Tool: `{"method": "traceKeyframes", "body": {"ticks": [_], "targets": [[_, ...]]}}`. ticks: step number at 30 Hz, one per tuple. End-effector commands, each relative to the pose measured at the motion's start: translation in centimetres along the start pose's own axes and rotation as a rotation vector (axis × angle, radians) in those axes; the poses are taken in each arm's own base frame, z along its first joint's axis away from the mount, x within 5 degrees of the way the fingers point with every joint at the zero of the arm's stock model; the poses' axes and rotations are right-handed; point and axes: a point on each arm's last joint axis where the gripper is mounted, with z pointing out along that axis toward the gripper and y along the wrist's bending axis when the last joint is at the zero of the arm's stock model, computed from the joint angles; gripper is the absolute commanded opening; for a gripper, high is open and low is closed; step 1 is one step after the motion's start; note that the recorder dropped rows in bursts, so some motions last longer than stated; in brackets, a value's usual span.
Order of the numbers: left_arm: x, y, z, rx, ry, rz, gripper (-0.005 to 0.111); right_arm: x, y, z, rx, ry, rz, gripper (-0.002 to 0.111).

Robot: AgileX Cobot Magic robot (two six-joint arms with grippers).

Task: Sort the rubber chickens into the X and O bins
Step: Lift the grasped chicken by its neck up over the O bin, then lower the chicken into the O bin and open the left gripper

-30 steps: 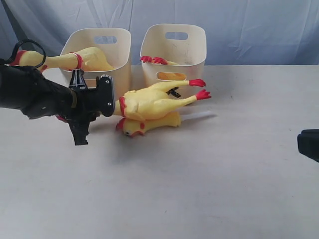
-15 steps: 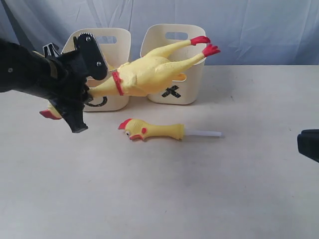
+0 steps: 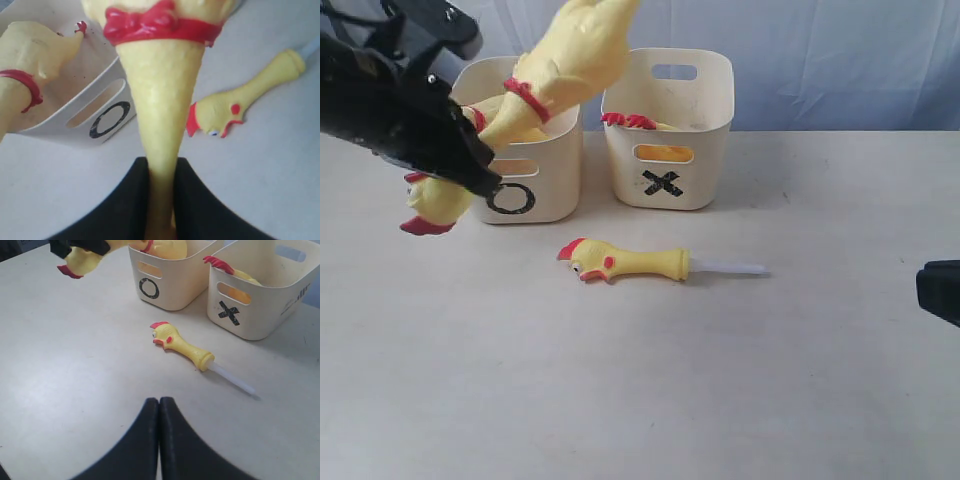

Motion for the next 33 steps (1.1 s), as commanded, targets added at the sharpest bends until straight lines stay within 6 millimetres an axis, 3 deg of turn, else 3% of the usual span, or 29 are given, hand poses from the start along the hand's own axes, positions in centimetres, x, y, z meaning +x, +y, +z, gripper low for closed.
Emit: {"method": "traceKeyframes", "body": {"ticks": [1,5,10,23,33], "targets": [[-1.9,1.1,-1.9,0.061,-0.093,-0.206,0.000,-0.1,0.1,0.0,-0.009,-0.006,0.001,-0.001],[-2.6,2.3,-2.2,0.112,-0.057,-0.343,0.000,-0.1,0.1,0.0,-0.009,-0.006,0.001,-0.001],[-3.3,3.7,-1.2,0.161,0.027,-0.408,0.000,-0.1,0.1,0.0,-0.009,-0.006,0.001,-0.001],[-4.4,7.3,3.8,0.237,0.121,-0.708,0.000,-0.1,0.1,0.0,-0.009,-0.006,0.001,-0.001],[-4.8,7.5,6.5,0.333,0.198,-0.775,0.000,-0.1,0.1,0.0,-0.009,-0.006,0.001,-0.001]]}}
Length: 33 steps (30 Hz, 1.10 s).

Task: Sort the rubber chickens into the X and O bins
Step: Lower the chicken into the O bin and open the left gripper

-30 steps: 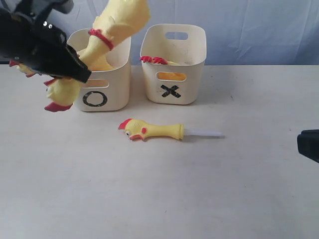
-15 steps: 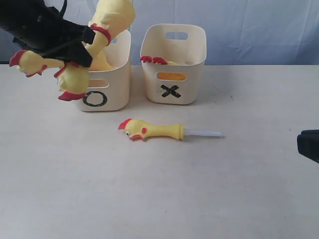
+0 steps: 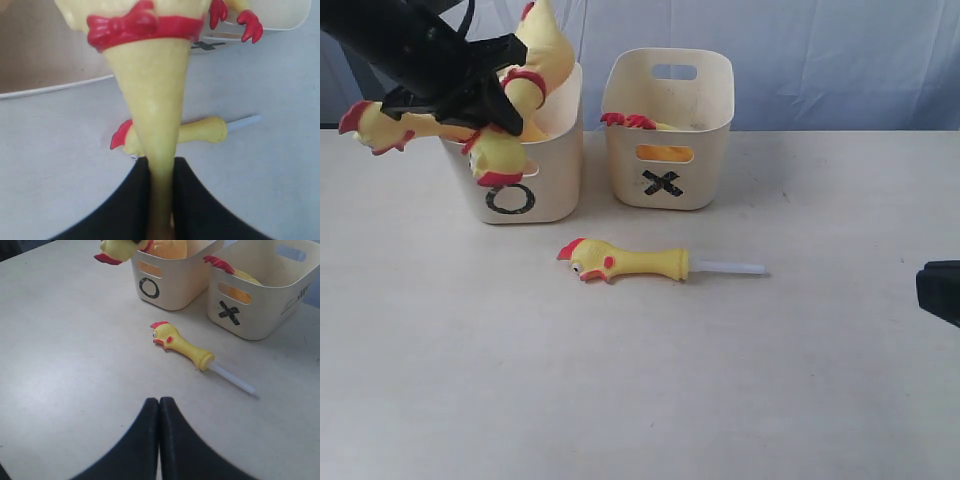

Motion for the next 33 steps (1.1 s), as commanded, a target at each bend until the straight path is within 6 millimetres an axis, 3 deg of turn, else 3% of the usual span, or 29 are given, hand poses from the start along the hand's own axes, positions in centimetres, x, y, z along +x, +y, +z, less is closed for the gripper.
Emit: {"method": "traceKeyframes", "body": {"ticks": [1,12,23,33], "targets": [[-0.55,-0.11,0.34,0.023,-0.007,-0.047,0.000,-0.15,0.06,0.00,-0.009,-0.006,0.001,-0.001],[-0.34,0.20,0.64,0.004,0.023,-0.127,0.001,-0.15,0.06,0.00,-0.009,-0.006,0.001,-0.001],[0.13,0.07,0.61,0.014,0.076,-0.164,0.040,-0.15,0.06,0.00,-0.009,-0.006,0.001,-0.001],[0.06,-0.16,-0.14,0.015,0.055,-0.157,0.049,-0.15,0.06,0.00,-0.009,-0.006,0.001,-0.001]]}}
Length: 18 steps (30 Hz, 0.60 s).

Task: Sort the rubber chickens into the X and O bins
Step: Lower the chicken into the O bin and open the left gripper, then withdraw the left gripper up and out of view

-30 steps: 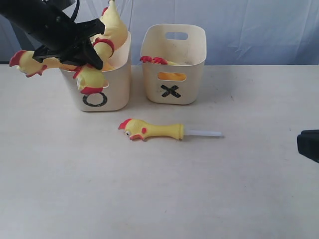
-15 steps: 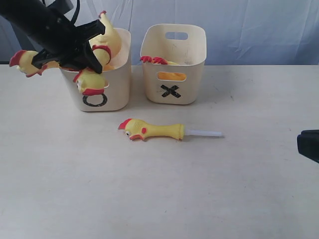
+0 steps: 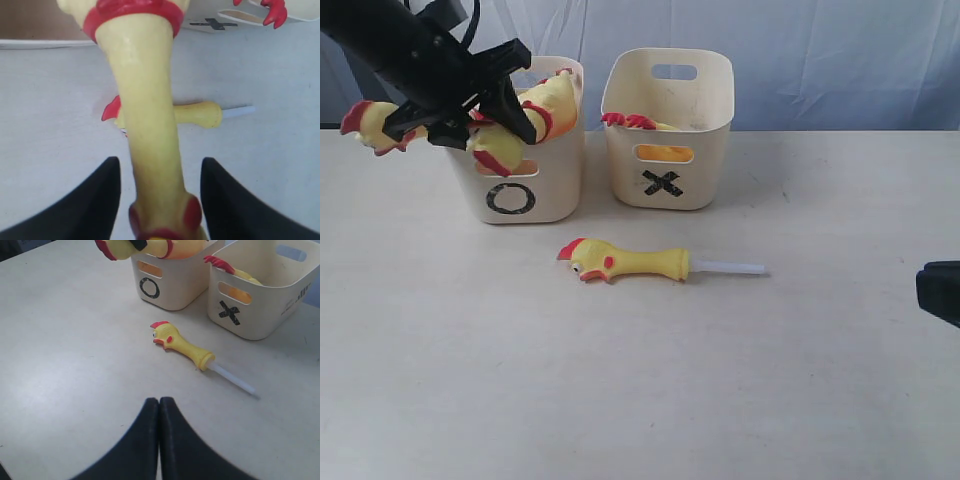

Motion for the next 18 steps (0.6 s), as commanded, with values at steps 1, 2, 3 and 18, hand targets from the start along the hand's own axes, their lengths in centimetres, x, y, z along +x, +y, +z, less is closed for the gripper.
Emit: {"method": "traceKeyframes", "body": {"ticks": [1,2,3,18], "targets": [[-0.2,-0.5,-1.3,0.016,-0.055,0.002,0.049,-0.1,0.1,0.0,-0.009,-0.006,0.001,-0.001],[-0.3,-0.5,-1.6,0.017,-0.066,0.002,0.049,-0.1,0.1,0.0,-0.009,-0.006,0.001,-0.001],[-0.4,-0.5,-2.1,0.018,-0.088,0.002,0.049,-0.1,0.1,0.0,-0.009,-0.006,0.001,-0.001],[-0.3,-2.7,-12.2,-0.117,-0.378,0.223,0.047,-0.1,0.1,0.0,-0.009,-0.006,0.001,-0.001]]}}
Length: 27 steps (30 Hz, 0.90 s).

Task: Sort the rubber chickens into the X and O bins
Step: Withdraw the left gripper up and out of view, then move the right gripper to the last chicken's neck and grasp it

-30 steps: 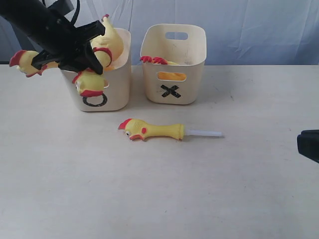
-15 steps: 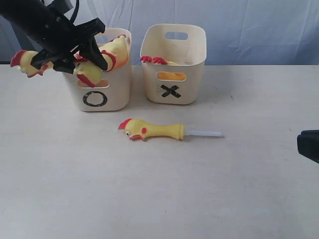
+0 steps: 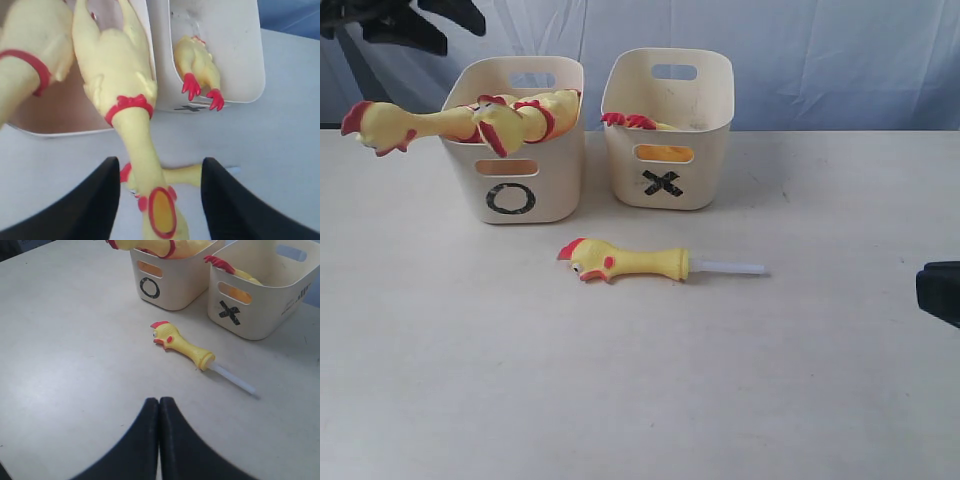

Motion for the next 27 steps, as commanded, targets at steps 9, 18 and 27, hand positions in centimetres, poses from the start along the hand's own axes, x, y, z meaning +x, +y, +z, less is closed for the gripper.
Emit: {"method": "traceKeyframes", "body": {"ticks": [9,18,27], "targets": [[1.1,-1.6,-9.0,-0.244,-0.233,0.279,0.000,-0.2,0.0,0.0,-0.004,-0.010,0.001,-0.001],[6.7,-1.4,-13.2,-0.335,-0.327,0.344,0.000,-1.1,-0.7,0.2,0.057,-0.093,0.027,-0.001],[16.6,-0.2,-14.8,-0.273,-0.470,0.368,0.000,-2.0,-3.7,5.0,0.008,-0.016,0.053,-0.001]]}}
